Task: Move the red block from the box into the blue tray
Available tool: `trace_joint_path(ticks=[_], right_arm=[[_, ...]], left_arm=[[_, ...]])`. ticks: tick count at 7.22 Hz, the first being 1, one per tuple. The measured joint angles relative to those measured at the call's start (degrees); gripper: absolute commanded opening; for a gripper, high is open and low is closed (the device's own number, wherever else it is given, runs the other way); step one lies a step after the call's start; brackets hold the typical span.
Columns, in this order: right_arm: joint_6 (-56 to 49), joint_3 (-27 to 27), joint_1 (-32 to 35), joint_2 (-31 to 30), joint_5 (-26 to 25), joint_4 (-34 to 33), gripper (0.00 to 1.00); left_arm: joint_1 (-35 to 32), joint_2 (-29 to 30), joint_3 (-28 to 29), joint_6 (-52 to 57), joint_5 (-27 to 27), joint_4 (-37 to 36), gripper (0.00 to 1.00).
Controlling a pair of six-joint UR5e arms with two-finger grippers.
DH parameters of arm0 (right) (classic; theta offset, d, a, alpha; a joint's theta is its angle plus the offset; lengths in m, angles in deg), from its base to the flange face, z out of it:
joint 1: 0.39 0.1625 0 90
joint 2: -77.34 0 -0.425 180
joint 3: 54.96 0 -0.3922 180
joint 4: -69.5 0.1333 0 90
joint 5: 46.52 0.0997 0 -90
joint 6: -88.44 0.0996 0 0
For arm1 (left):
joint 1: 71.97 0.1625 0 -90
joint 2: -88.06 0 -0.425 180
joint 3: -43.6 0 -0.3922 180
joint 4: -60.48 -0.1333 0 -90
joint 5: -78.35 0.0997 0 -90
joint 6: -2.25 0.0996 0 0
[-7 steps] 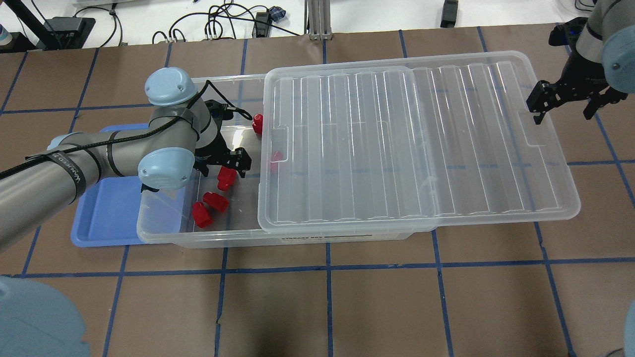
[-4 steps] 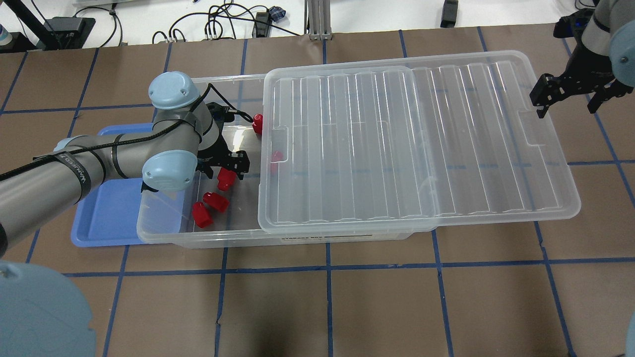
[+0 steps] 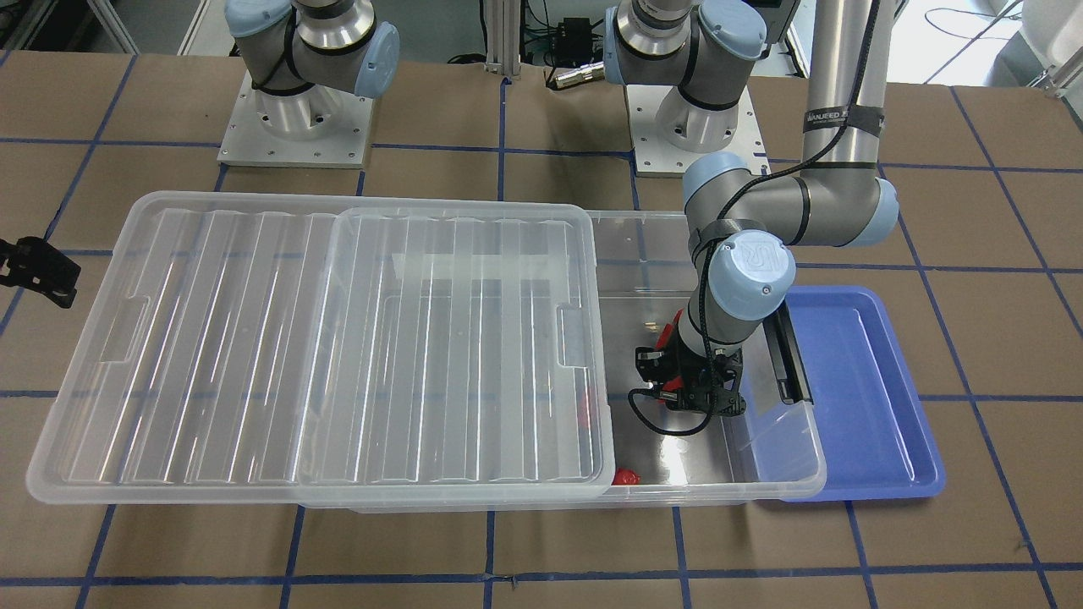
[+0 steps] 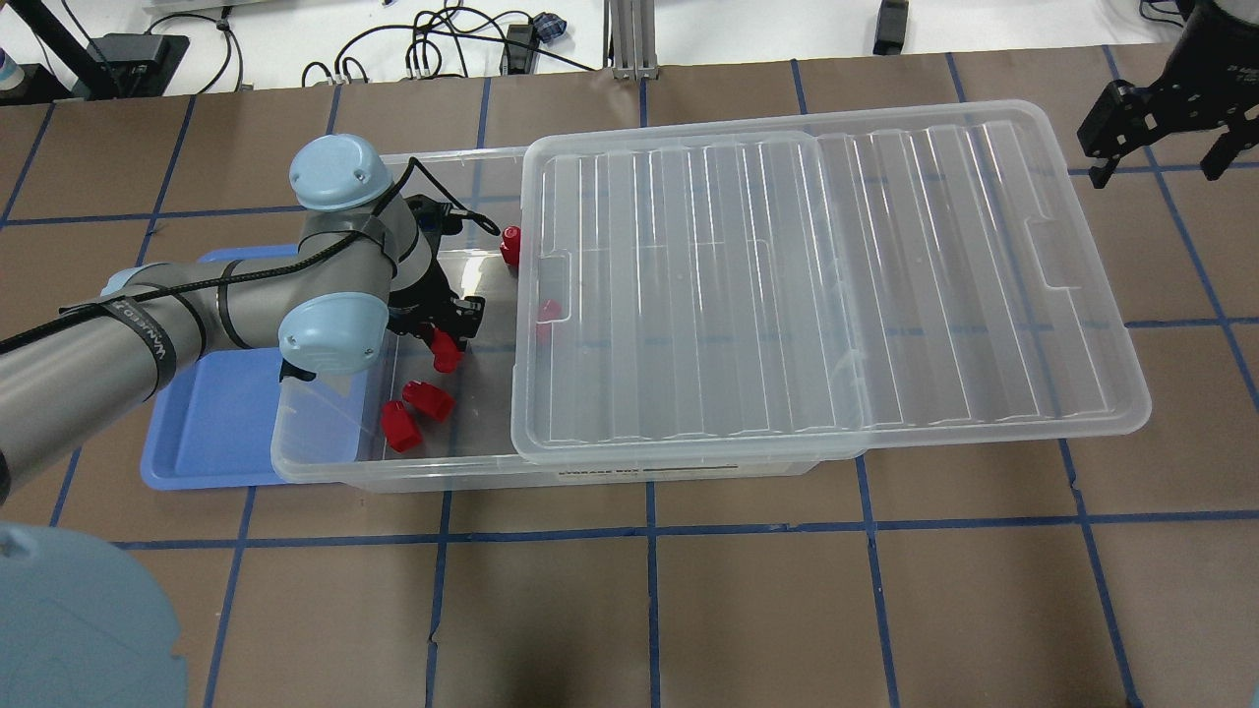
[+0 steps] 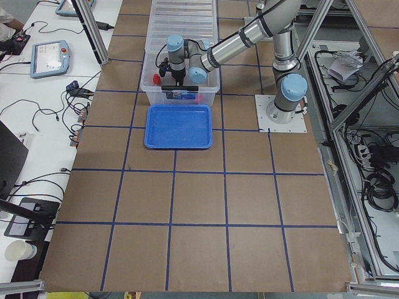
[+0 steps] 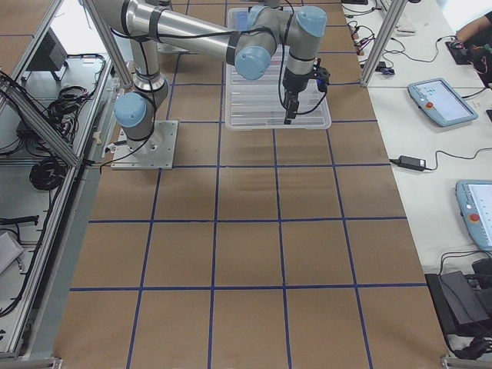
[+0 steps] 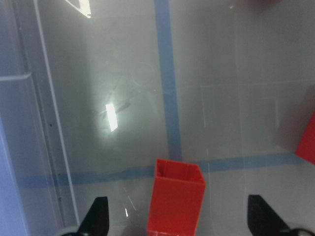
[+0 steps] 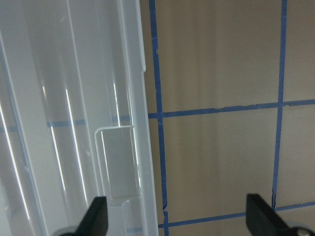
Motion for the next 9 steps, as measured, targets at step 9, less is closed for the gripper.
trace_joint_path(ticks=[9], right_arm=[[3.5, 0.0, 1.9, -7.5, 2.7, 11.5, 1.0]], left_arm=[[13.9, -8.3, 19.1, 8.3, -4.0, 32.3, 0.1]])
